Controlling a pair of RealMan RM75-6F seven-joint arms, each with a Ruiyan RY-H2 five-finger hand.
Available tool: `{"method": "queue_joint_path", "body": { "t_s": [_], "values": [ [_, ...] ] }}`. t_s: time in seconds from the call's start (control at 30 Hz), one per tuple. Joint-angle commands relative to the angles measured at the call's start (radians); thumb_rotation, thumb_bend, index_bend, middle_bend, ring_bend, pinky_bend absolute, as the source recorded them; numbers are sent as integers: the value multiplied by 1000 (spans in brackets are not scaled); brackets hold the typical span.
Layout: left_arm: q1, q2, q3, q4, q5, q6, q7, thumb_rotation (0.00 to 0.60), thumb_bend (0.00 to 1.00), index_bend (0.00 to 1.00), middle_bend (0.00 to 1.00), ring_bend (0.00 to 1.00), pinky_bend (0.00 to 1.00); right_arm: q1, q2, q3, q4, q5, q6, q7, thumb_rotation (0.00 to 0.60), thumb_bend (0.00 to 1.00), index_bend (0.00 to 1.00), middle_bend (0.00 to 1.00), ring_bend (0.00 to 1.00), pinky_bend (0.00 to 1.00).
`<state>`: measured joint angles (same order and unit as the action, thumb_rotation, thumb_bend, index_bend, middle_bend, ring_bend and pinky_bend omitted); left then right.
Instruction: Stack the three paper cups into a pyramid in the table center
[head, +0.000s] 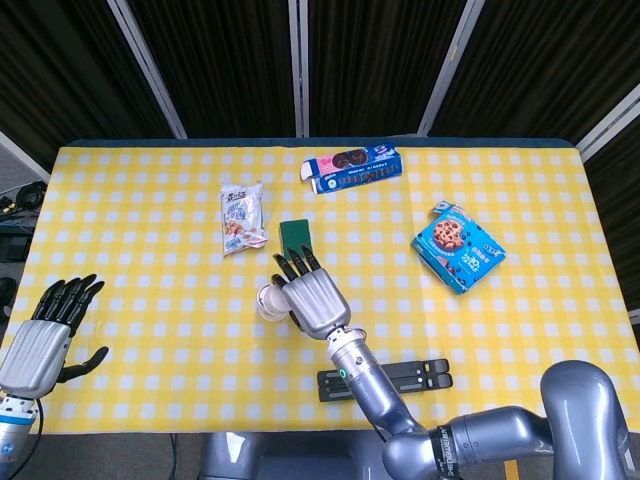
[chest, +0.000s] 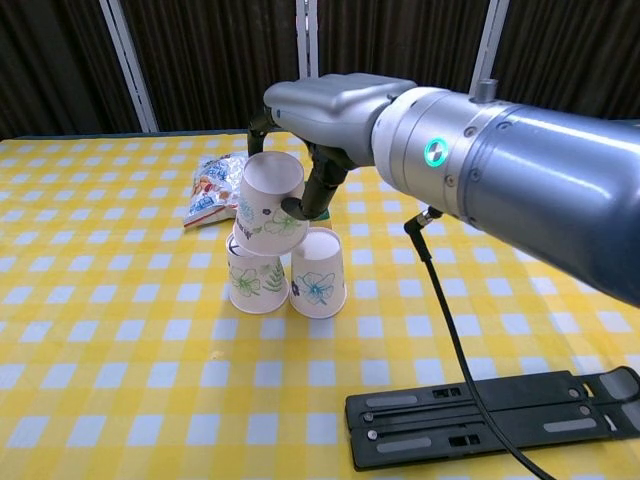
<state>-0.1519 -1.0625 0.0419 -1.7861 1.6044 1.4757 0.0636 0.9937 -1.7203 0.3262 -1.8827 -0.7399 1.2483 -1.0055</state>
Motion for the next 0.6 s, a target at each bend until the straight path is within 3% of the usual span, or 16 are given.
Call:
{"method": "queue_joint_path", "body": {
  "t_s": [0.03, 0.47, 0.6],
  "values": [
    [0, 1, -1, 0, 2, -3, -3, 600, 277, 0, 0, 0, 0, 14, -15, 1, 26, 15, 1, -3, 600, 339, 409, 93, 0, 0],
    [-1, 3, -5, 0, 7, -17, -7, 600, 277, 0, 0, 0, 0, 39, -21, -12, 68, 45, 21, -13, 600, 336, 407, 89, 0, 0],
    [0, 2, -7, -1, 6, -19, -4, 600, 278, 0, 0, 0, 0, 45, -15, -20, 56, 69, 30, -30, 600, 317, 331, 41, 0, 0]
  ]
}}
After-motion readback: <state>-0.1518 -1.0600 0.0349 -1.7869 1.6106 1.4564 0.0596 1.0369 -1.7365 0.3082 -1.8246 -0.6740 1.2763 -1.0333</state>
